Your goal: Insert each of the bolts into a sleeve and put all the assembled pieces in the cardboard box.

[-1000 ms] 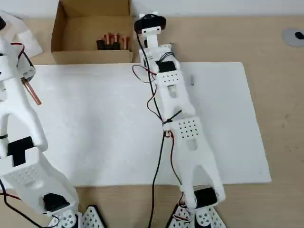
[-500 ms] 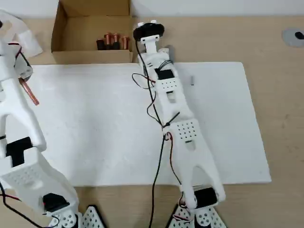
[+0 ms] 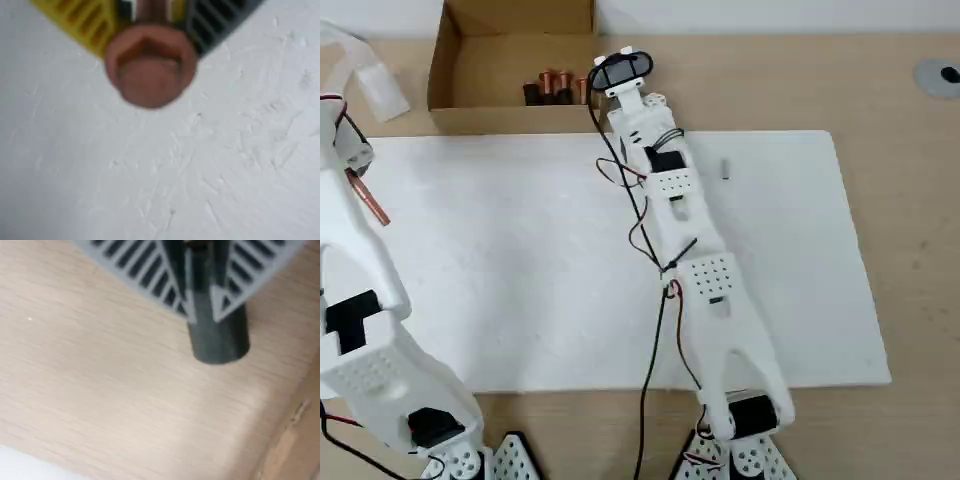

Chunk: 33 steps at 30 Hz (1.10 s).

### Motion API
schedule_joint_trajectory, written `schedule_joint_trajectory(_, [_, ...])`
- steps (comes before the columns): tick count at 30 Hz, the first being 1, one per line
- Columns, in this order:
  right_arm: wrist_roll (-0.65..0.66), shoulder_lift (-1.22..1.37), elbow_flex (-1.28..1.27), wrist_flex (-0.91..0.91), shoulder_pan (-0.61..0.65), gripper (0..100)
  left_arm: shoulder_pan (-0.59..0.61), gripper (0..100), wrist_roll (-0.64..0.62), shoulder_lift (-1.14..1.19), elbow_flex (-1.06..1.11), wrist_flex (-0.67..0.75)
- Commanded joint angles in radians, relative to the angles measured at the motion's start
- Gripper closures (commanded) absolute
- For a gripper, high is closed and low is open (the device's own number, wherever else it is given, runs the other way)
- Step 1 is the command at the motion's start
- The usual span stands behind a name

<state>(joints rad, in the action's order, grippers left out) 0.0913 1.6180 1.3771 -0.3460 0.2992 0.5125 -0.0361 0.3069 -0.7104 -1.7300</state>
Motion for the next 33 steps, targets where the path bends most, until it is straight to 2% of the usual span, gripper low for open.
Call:
schedule_joint_trajectory(1, [0.009, 0.001, -0.005, 0.002, -0.004, 98.9, 0.009, 99, 0.008, -0.068, -0.038, 0.014])
schedule_joint_trajectory(11, [-0.075, -0.054, 0.027, -0.187, 0.001, 97.6, 0.012, 99, 0.008, -0.068, -0.038, 0.014])
schedule_joint_trajectory(16, [-0.072, -0.056, 0.027, -0.261, 0.027, 83.1, 0.014, 99, 0.008, -0.068, -0.038, 0.014])
schedule_joint_trajectory(19, [-0.072, -0.054, 0.027, -0.295, 0.045, 79.6, 0.014, 99, 0.008, -0.068, -0.038, 0.014])
schedule_joint_trajectory(26, [-0.071, -0.053, 0.025, -0.299, 0.051, 83.4, 0.018, 99, 0.008, -0.068, -0.038, 0.014])
schedule_joint_trajectory(31, [-0.069, -0.058, -0.008, -0.295, 0.051, 97.2, 0.023, 99, 0.008, -0.068, -0.038, 0.015])
schedule_joint_trajectory(33, [-0.069, -0.058, -0.008, -0.295, 0.051, 98.5, 0.023, 99, 0.008, -0.068, -0.038, 0.015])
